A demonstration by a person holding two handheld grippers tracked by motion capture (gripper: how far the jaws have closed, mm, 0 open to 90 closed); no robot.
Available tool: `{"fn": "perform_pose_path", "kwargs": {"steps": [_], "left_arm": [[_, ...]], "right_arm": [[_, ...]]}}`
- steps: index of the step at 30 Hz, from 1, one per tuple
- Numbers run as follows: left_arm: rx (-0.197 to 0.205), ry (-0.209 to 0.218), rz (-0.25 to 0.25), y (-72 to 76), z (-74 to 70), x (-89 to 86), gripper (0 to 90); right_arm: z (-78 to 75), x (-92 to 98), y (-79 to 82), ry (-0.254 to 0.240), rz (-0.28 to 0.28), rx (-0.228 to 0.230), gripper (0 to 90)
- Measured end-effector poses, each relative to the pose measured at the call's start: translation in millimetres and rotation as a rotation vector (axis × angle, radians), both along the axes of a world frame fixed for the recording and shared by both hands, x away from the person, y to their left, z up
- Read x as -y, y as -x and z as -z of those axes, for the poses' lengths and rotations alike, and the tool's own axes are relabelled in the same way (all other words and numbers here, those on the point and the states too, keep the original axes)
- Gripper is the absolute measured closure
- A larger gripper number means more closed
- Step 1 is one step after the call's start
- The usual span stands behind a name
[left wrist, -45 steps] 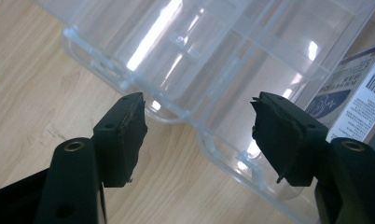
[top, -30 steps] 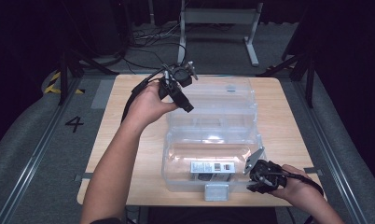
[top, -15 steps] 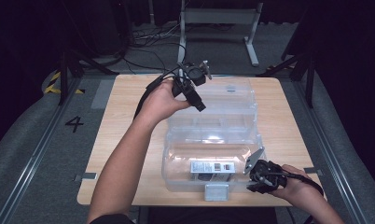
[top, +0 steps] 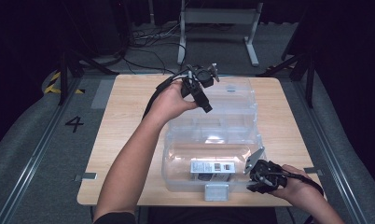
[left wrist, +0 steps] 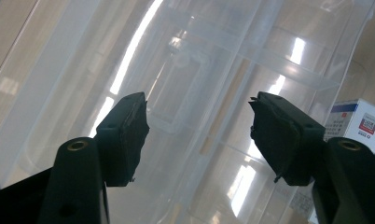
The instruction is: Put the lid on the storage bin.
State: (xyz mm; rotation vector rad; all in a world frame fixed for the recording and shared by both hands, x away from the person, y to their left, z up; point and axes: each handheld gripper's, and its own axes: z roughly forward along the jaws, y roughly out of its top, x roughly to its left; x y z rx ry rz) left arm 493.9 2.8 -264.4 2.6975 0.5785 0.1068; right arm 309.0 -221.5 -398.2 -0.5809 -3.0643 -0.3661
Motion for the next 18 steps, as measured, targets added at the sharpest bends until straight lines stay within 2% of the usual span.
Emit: {"fn": "perform_pose_path", "kwargs": {"steps": [5, 9, 14, 18], "left_arm": [[-0.001, -0.012, 0.015, -2.8, 5.3, 9.1, 36.8], [-0.002, -0.023, 0.023, -5.2, 8.2, 13.3, 41.9], [-0.033, -0.028, 0.053, -6.8, 12.8, 19.9, 47.2], [-0.053, -0.012, 0.062, -9.8, 16.7, 23.3, 50.5]], "right_arm": [[0.0, 0.0, -0.1, 0.000, 0.001, 0.000, 80.4], [0.1, 0.2, -0.1, -0.001, 0.000, 0.000, 80.3], [0.0, 0.2, 0.0, -0.002, 0.004, 0.002, 80.3], [0.0, 0.2, 0.1, -0.002, 0.004, 0.003, 80.3]]}}
